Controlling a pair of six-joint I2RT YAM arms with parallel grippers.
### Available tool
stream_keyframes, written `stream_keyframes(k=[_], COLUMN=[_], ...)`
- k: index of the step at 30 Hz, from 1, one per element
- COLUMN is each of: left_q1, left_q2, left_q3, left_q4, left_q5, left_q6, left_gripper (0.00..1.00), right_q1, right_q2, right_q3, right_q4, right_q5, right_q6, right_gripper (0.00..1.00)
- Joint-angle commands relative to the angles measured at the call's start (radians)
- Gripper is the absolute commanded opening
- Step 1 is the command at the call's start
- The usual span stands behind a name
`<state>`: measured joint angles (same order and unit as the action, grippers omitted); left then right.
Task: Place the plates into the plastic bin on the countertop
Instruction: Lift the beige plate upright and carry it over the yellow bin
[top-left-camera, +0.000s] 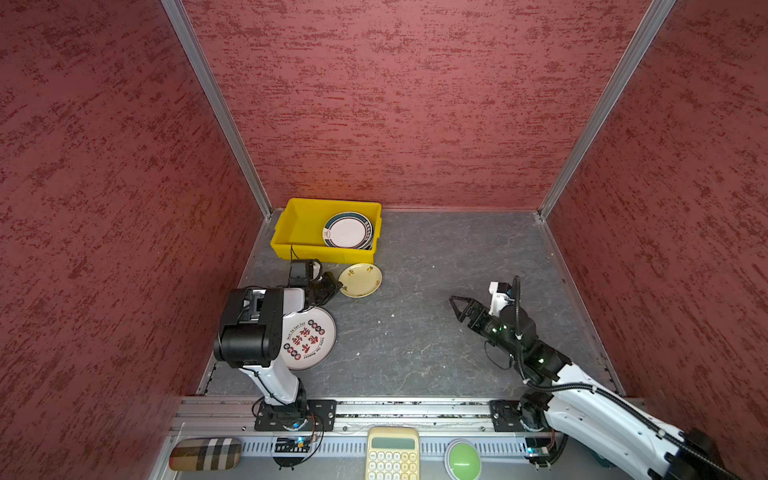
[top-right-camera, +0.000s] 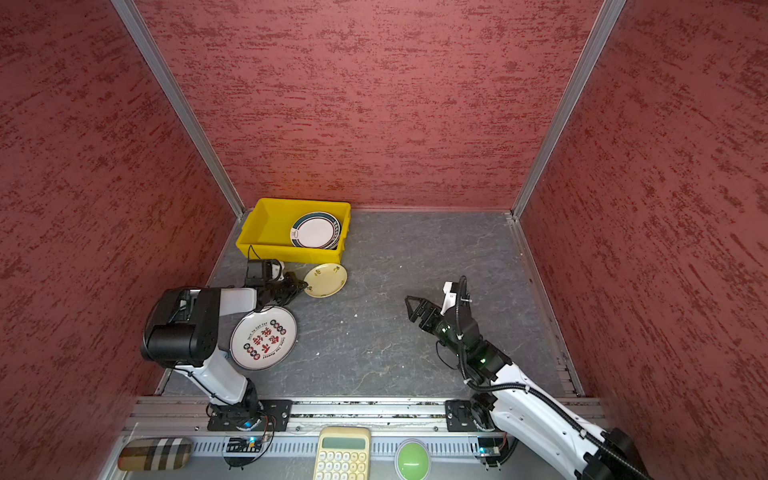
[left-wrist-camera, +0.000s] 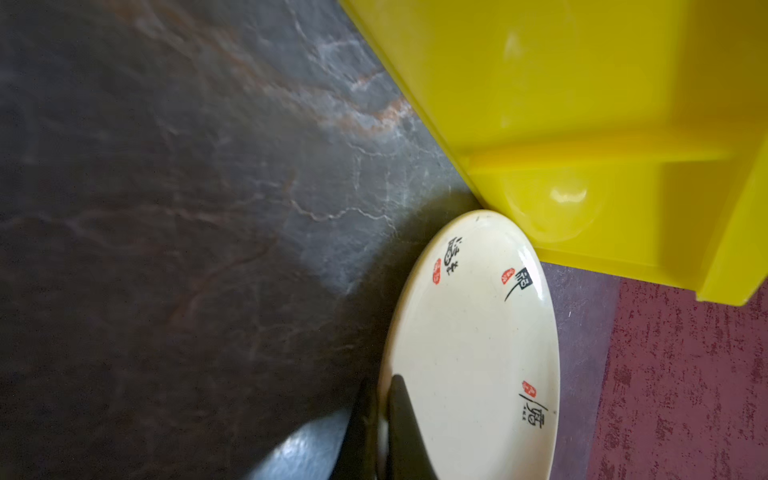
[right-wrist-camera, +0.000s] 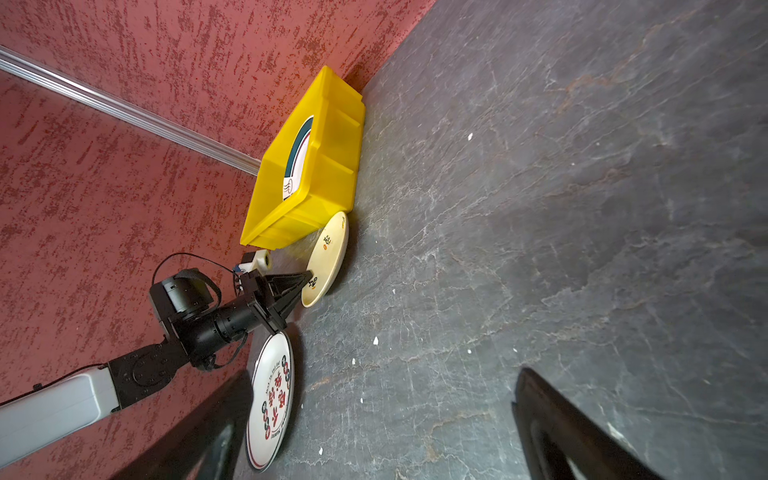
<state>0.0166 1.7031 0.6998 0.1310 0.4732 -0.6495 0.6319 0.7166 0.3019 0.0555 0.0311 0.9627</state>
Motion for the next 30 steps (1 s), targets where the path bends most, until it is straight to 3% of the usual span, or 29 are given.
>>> stream_keyframes(k=[1, 14, 21, 30], left_q1=[-0.015, -0.143, -0.246, -0.296], left_q2=[-0.006, -0.177, -0.284, -0.319], left_q3=[0.023, 0.031, 0.098, 0.193], left_q4=[-0.032, -0.136, -0.244, -0.285], left_q5=[-0.002, 0.008, -0.031, -0.083], left_q6=[0.014, 0.001, 0.013, 0.015], left_gripper=[0.0, 0.0, 0.0, 0.0], right_q1=[0.004, 0.003, 0.003, 0.003], right_q2=[0.001, -0.015, -0.008, -0.065], right_q3=[-0.001, -0.023, -0.008, -0.021], right_q4=[0.032, 0.063, 0.044, 0.029], right_q5=[0.025, 0.008, 0.012, 0.028], right_q6=[0.013, -0.001, -0.049, -0.055], right_gripper=[0.99, 0.99, 0.99, 0.99])
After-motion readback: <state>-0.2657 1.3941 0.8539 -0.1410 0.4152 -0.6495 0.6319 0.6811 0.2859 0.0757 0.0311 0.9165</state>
